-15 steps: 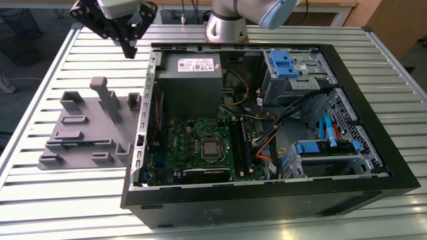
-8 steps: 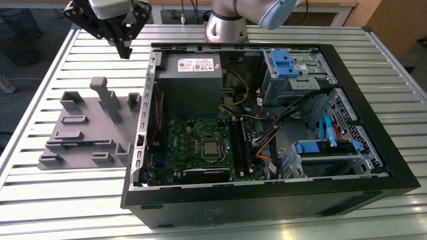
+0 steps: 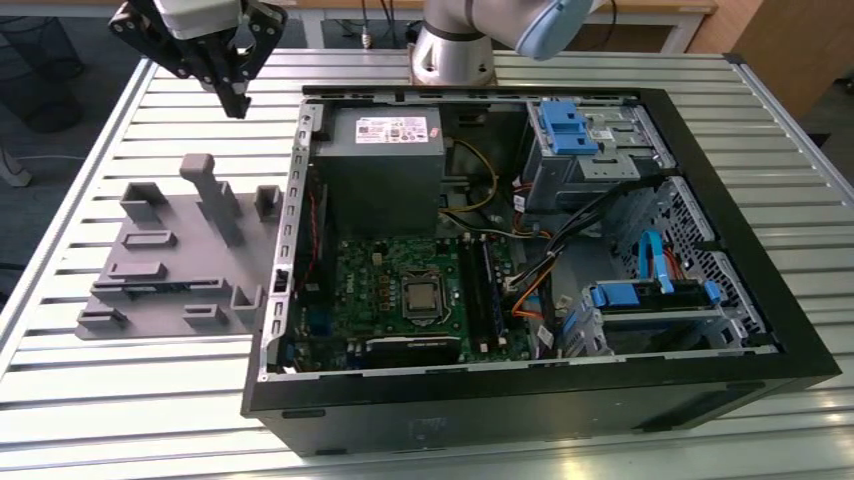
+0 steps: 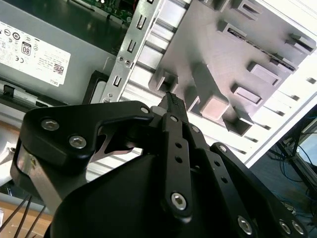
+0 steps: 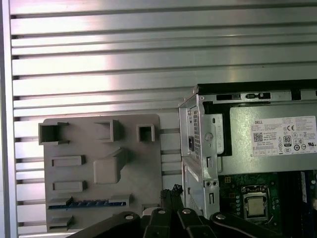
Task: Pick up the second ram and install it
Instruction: 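Reach for the second ram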
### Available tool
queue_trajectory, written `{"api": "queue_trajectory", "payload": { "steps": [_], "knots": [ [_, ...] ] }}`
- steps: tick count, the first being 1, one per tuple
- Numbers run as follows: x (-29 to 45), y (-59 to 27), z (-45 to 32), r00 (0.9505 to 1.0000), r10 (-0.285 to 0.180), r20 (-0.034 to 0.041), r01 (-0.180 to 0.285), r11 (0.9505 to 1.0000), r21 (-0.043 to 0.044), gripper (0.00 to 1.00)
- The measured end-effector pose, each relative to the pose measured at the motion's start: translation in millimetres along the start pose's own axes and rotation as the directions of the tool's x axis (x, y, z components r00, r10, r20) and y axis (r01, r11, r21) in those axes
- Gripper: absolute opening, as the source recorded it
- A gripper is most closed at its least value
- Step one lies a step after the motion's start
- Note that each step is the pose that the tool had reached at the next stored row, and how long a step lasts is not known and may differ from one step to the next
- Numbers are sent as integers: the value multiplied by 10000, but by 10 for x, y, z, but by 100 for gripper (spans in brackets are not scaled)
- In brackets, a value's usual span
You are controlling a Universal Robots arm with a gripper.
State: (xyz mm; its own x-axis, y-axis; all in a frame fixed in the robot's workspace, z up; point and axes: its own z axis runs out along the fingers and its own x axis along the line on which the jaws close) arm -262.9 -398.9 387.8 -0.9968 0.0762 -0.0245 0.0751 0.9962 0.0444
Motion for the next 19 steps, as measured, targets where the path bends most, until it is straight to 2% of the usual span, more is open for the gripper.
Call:
{"api": "queue_trajectory", "payload": {
  "steps": [6,19],
  "knots": [
    [90,-35,-2,10000,-1,-1,1,10000,1,11],
    [160,-227,-7,10000,1,-21,-1,10000,2,11]
  ]
}}
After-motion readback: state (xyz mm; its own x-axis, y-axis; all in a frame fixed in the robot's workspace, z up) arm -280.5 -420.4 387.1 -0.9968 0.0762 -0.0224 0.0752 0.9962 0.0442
